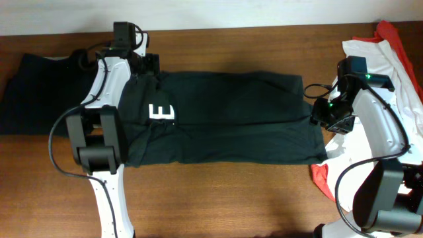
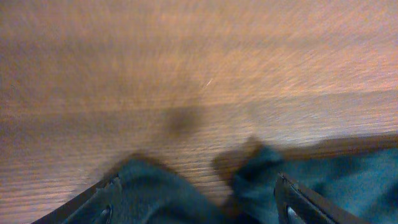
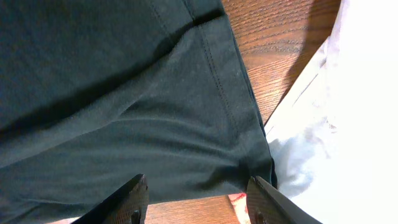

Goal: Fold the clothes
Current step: 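Grasp the folded shirt's top corners with both grippers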

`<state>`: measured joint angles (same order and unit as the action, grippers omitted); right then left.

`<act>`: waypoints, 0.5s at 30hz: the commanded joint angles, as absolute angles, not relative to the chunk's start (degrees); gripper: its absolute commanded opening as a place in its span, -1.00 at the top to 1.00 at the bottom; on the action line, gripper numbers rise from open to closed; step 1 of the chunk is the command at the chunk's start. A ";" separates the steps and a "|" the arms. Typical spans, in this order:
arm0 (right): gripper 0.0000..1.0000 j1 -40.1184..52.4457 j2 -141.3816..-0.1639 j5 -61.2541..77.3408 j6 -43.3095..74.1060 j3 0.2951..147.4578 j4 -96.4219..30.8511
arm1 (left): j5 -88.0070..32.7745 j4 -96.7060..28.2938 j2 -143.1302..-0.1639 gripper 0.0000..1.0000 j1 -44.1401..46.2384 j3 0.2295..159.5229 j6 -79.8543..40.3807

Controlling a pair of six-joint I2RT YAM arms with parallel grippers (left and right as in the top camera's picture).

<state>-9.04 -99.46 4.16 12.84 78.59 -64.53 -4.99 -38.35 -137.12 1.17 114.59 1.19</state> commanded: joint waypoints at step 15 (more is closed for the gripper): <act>-0.17 -8.56 -99.83 6.22 9.23 78.83 -47.42 | -4.75 -47.90 -138.72 0.99 0.08 119.24 1.65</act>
<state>-9.04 -99.48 4.19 12.60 78.54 -51.77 -2.39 -46.13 -140.07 0.67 116.25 1.98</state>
